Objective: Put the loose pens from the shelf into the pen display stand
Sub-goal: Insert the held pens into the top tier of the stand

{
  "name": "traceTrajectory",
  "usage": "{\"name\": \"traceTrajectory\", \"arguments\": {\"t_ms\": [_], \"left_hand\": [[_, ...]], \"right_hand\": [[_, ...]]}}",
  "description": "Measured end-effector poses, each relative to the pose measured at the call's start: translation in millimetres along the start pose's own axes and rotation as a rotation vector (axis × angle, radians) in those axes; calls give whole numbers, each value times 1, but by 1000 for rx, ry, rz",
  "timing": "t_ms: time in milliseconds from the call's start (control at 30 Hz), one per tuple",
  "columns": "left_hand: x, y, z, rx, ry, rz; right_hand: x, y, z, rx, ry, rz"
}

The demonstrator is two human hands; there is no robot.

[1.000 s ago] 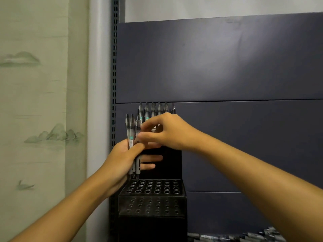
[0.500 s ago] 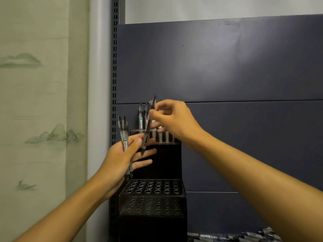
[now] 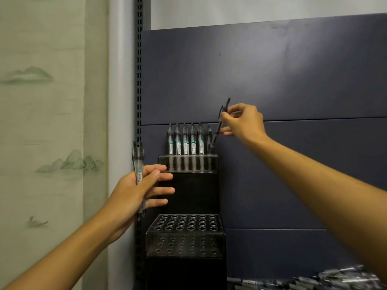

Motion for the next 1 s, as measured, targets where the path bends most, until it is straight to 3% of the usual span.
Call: {"name": "traceTrajectory", "arguments": {"t_ms": [367,1000], "left_hand": [[-7,0,3,0,5,-2],[-9,-4,5,47,2,0]], "right_hand": [[-21,-6,-14,-6,-182,227],[-28,0,-12,13,-425,336]]}}
Point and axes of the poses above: each hand's wrist, its own y-axis towards the middle knuckle, its own x-axis out of the back of the hand, z = x × y, the point moved 1 cm from there along y, towards the middle knuckle, and after that the axes turned 4 degrees about -z, right-handed, at the moved point
